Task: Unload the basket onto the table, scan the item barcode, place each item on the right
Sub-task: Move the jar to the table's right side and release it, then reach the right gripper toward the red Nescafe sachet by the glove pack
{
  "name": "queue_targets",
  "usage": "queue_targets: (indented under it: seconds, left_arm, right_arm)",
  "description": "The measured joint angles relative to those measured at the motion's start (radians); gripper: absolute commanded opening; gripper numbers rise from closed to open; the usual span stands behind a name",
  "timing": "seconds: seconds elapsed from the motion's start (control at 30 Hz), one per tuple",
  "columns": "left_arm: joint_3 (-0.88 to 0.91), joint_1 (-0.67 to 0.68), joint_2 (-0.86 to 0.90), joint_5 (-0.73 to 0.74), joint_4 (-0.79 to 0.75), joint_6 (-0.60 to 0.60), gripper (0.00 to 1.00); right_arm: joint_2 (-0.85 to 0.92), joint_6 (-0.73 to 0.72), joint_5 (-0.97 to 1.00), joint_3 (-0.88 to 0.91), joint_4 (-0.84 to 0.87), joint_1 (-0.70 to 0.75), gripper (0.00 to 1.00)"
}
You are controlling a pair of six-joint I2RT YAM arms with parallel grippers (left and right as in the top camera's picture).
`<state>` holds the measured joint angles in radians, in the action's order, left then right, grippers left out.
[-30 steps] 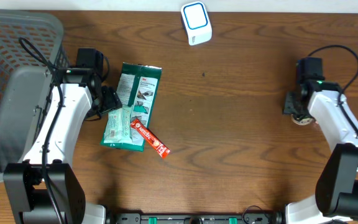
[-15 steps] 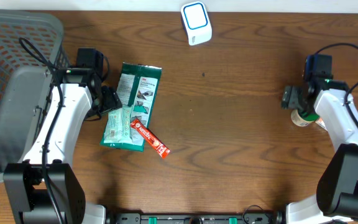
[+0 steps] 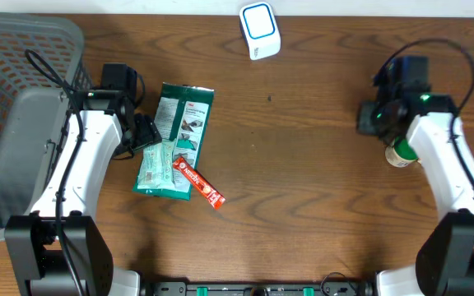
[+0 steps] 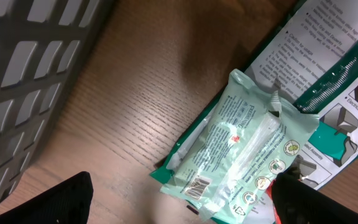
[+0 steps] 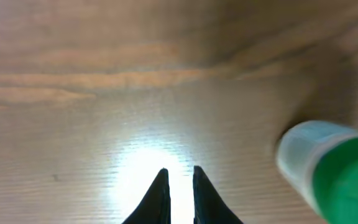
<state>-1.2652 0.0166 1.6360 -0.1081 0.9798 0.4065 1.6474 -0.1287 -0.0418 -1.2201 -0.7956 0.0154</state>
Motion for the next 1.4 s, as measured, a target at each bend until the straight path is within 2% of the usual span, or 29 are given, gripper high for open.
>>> queue_targets:
  seconds: [0.27, 0.4, 0.57, 0.63, 0.67, 0.73, 0.87, 1.0, 1.13, 1.4]
  left_arm:
    - [0.000, 0.000, 0.000, 0.000, 0.000, 0.000, 0.93]
    - [0.000, 0.000, 0.000, 0.000, -0.001, 0.000, 0.93]
    - [0.000, 0.000, 0.000, 0.000, -0.001, 0.000, 0.93]
    - [0.000, 0.000, 0.000, 0.000, 0.000, 0.000, 0.93]
    - [0.000, 0.000, 0.000, 0.000, 0.000, 0.000, 0.93]
    - [0.000, 0.000, 0.000, 0.000, 0.000, 0.000, 0.93]
    - [0.000, 0.000, 0.000, 0.000, 0.000, 0.000, 0.93]
    - [0.000, 0.000, 0.000, 0.000, 0.000, 0.000, 0.93]
    - [0.000, 0.000, 0.000, 0.000, 0.000, 0.000, 0.93]
    - [0.000, 0.000, 0.000, 0.000, 0.000, 0.000, 0.93]
  right_arm:
    - [0.035, -0.050, 0.229, 0.221, 0.162, 0.027, 0.02]
    - [0.035, -0.057, 0.293, 0.250, 0.293, 0.106, 0.04]
    - [0.035, -0.074, 0.315, 0.251, 0.319, 0.199, 0.07]
    - [0.036, -0.085, 0.315, 0.251, 0.319, 0.225, 0.13]
    - [0.036, -0.091, 0.312, 0.251, 0.317, 0.237, 0.20]
    - [0.036, -0.092, 0.289, 0.245, 0.295, 0.248, 0.27]
    - [0.035, -0.087, 0.134, 0.181, 0.192, 0.239, 0.38]
    - [0.029, -0.079, -0.071, 0.090, 0.139, 0.164, 0.47]
    - [0.016, -0.061, -0.258, 0.065, 0.159, -0.009, 0.52]
    - [0.016, -0.031, -0.353, 0.065, 0.277, -0.420, 0.53]
